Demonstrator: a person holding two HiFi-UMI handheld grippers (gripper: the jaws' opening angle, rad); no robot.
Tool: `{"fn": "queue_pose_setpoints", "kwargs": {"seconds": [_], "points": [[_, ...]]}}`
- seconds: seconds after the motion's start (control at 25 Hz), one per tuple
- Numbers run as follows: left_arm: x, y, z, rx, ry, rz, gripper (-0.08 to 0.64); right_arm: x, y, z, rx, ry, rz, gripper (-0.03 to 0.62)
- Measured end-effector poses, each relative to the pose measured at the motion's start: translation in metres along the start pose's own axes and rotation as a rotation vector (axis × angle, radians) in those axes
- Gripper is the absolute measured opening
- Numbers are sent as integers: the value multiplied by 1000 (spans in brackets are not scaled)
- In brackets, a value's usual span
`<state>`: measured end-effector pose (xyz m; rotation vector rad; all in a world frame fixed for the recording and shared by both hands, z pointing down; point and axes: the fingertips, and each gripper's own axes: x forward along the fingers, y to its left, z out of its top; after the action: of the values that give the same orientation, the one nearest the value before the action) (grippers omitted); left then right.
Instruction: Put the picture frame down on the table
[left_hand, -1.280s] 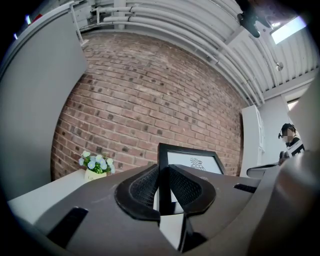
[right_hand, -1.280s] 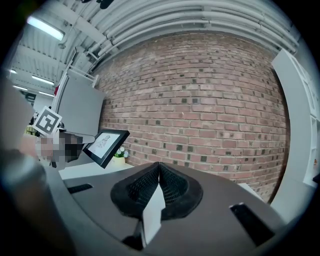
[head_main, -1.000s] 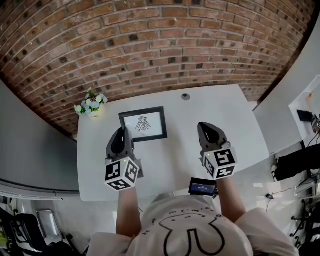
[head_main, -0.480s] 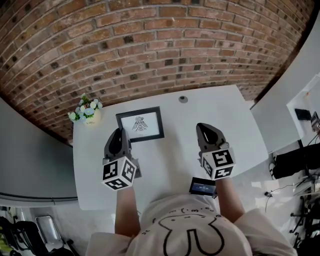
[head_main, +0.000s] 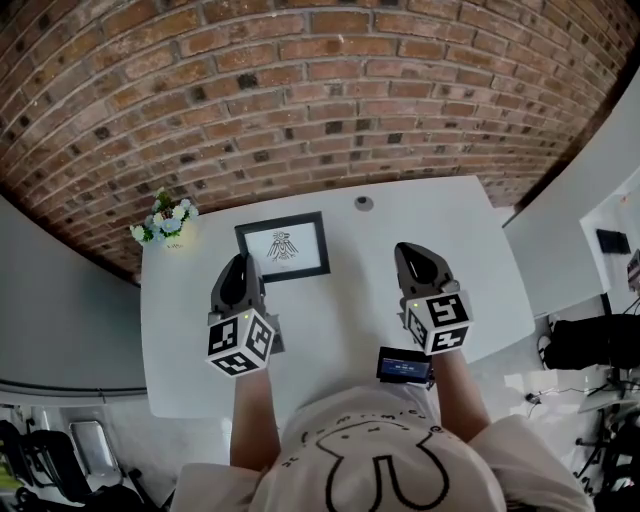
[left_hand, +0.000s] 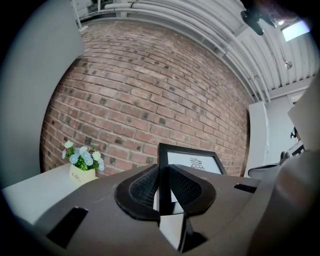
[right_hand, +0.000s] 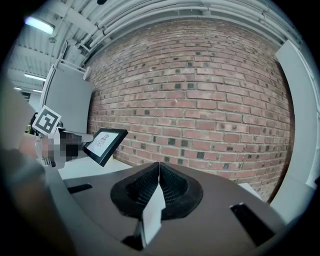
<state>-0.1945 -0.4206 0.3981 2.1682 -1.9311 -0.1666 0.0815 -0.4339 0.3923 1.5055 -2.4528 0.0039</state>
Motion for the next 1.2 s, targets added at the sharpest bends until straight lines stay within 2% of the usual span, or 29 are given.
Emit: {"fn": "queue_pose_setpoints", "kwargs": {"seconds": [0.32, 0.72, 1.2], "points": [[12, 6, -22, -6, 60, 38, 69, 19, -11, -24, 30, 60, 23, 17], [24, 14, -66, -16, 167, 63, 69, 42, -14, -69, 74, 163, 54, 17], [35, 31, -121, -65, 305, 106, 69, 69, -10, -115, 140, 282, 90, 17]]}}
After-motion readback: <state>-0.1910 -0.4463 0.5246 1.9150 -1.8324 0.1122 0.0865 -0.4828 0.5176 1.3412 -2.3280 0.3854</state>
